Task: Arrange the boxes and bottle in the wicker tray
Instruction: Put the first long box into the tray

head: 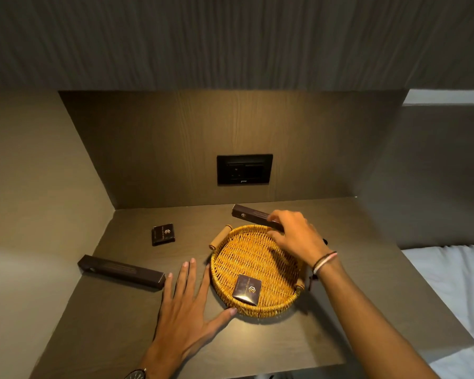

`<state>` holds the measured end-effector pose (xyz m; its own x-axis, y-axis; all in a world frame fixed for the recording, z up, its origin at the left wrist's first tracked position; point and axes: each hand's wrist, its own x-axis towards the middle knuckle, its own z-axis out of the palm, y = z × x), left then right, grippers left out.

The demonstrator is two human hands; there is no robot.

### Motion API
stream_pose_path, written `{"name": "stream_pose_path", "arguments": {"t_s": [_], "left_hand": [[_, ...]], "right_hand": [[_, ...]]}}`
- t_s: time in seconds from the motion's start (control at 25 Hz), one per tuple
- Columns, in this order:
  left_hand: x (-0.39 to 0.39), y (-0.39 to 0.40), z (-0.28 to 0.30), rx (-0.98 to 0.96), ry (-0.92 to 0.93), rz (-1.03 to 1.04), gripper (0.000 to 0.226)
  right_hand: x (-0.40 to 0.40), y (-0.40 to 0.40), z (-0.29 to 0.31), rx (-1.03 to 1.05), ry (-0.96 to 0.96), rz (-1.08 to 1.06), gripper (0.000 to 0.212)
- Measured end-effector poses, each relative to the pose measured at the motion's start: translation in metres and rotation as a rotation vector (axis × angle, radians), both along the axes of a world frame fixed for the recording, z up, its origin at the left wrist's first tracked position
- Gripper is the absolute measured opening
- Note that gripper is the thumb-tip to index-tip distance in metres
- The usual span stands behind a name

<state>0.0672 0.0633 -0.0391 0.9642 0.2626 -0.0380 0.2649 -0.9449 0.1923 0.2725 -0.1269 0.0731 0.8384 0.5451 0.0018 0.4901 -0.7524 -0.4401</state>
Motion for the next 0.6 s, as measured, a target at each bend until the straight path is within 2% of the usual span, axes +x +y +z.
{"name": "stream_pose_path", "arguments": {"t_s": [0.16, 0.28, 0.4, 0.6], "left_hand": [[0.000, 0.000, 0.001, 0.000, -0.025, -0.001, 0.113], [0.001, -0.001, 0.001, 0.020, -0.022, 0.001, 0.113], [0.001, 0.000, -0.001, 0.021, -0.031, 0.005, 0.112], [0.001, 0.001, -0.002, -0.003, -0.067, 0.000, 0.112]], "right_hand": [[0.044, 0.015, -0.009, -0.153, -0.033, -0.021, 0.048], [0.058, 0.021, -0.020, -0.224, 0.013, -0.014, 0.041], [0.062, 0.018, -0.026, -0.252, -0.041, -0.020, 0.030], [0.061, 0.011, -0.003, -0.171, -0.128, -0.050, 0.032]]}}
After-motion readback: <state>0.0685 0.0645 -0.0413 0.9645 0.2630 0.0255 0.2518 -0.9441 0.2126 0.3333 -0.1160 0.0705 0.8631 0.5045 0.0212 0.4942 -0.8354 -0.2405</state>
